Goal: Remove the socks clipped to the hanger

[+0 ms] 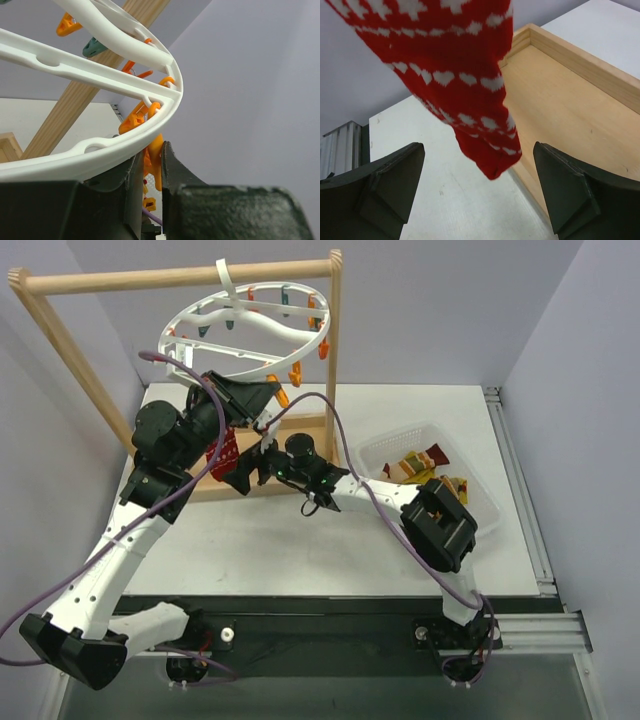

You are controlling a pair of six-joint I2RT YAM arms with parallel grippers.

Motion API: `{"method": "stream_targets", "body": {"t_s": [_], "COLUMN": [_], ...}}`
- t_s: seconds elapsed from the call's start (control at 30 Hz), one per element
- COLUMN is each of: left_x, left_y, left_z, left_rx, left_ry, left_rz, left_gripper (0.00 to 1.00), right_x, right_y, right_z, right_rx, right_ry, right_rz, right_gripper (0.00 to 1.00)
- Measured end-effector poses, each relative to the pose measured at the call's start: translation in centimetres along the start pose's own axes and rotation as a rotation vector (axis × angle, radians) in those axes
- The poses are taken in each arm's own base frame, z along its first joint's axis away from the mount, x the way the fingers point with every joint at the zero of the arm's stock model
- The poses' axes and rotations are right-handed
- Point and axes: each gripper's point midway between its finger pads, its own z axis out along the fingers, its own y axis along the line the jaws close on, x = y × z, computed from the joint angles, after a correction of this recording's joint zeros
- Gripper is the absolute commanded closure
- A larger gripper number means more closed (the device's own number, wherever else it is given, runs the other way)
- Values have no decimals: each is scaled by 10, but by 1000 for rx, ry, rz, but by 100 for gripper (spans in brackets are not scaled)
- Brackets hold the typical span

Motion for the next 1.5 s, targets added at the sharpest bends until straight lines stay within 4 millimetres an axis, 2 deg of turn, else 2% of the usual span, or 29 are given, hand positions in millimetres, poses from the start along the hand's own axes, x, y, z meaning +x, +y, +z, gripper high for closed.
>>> {"method": "stream_targets", "body": {"t_s": [0.23,0.33,0.37,0.43,0.57,0.63,0.67,0.7,0.77,0.93,0.97,1.0,1.03,1.13,1.27,1.4,1.5], "left_x": [1,0,0,-1,-1,-1,-1,-1,-1,0,0,1,1,4,16,16,10], "left_y": [-1,-1,-1,-3,-3,-3,-3,-3,-2,-1,-1,0,1,3,2,1,-12], "left_z": [0,0,0,-1,-1,-1,-1,-1,-1,-1,-1,-1,-1,-3,-11,-23,-35], "left_rx": [0,-1,-3,-2,-3,-3,-3,-4,-4,-9,-11,-13,-17,-21,-23,-40,-25], "left_ry": [-1,0,1,1,2,2,2,2,3,5,6,8,9,25,77,106,120], "left_rz": [-1,-1,-1,0,0,1,2,3,3,7,8,12,16,40,86,144,188], "left_gripper": [100,100,100,100,100,100,100,100,100,100,96,86,61,30,19,18,21], "right_x": [-9,-4,-2,0,-1,-1,-1,-1,1,3,3,4,5,7,8,-3,-18], "right_y": [1,-1,0,1,13,22,29,34,49,68,70,70,68,66,70,78,86], "right_z": [23,30,31,34,36,37,38,39,41,43,43,41,39,26,-1,-21,-29], "right_rx": [7,12,10,2,-36,-58,-73,-84,-110,-142,-145,-139,-129,-100,-85,-84,-97], "right_ry": [-3,18,26,35,44,44,42,41,41,44,44,45,48,63,80,89,74], "right_rz": [8,16,17,19,29,31,36,37,45,54,54,54,57,77,97,125,148], "right_gripper": [9,17,23,29,74,84,96,100,100,100,100,100,100,100,100,100,100]}}
